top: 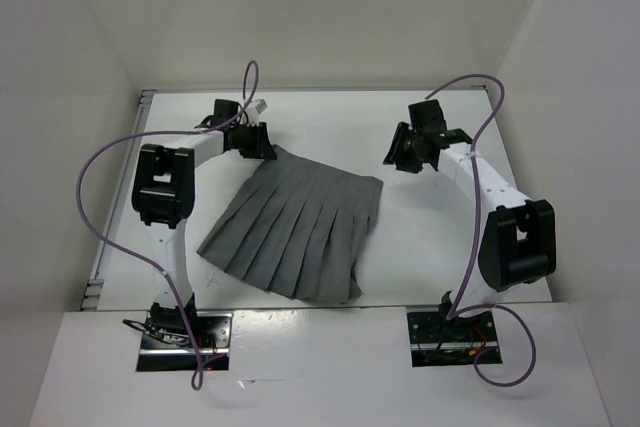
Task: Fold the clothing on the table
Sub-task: Fold the skirt
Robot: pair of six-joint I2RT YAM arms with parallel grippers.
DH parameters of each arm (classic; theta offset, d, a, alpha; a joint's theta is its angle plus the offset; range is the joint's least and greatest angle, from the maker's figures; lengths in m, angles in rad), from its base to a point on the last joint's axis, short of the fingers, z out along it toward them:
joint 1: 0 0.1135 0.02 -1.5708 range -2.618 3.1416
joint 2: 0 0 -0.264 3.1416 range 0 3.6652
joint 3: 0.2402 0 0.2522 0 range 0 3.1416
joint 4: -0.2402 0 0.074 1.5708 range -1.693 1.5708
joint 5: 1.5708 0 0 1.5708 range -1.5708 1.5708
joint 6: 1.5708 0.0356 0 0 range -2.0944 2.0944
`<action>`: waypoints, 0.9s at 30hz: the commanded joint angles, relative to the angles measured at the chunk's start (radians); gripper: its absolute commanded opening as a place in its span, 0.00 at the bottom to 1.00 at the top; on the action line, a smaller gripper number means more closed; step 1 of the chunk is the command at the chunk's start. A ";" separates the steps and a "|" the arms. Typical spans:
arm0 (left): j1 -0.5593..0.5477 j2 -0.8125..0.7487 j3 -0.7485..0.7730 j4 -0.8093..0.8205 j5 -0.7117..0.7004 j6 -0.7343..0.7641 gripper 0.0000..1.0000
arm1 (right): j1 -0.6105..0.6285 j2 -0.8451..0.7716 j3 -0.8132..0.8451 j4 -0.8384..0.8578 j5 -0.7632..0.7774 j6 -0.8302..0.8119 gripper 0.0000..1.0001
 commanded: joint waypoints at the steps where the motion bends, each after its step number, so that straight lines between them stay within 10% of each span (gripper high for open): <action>1: -0.015 0.013 0.058 -0.048 -0.093 0.058 0.33 | 0.000 -0.053 -0.010 -0.012 0.022 0.004 0.47; 4: -0.038 0.013 0.081 -0.069 -0.149 0.058 0.00 | 0.000 -0.053 -0.019 -0.012 0.022 0.013 0.47; 11: 0.025 -0.033 0.024 0.030 0.231 -0.131 0.00 | 0.000 -0.008 -0.079 0.024 -0.011 0.031 0.49; 27: 0.079 -0.011 -0.079 0.164 0.414 -0.341 0.00 | 0.000 0.238 -0.113 0.143 -0.119 0.082 0.46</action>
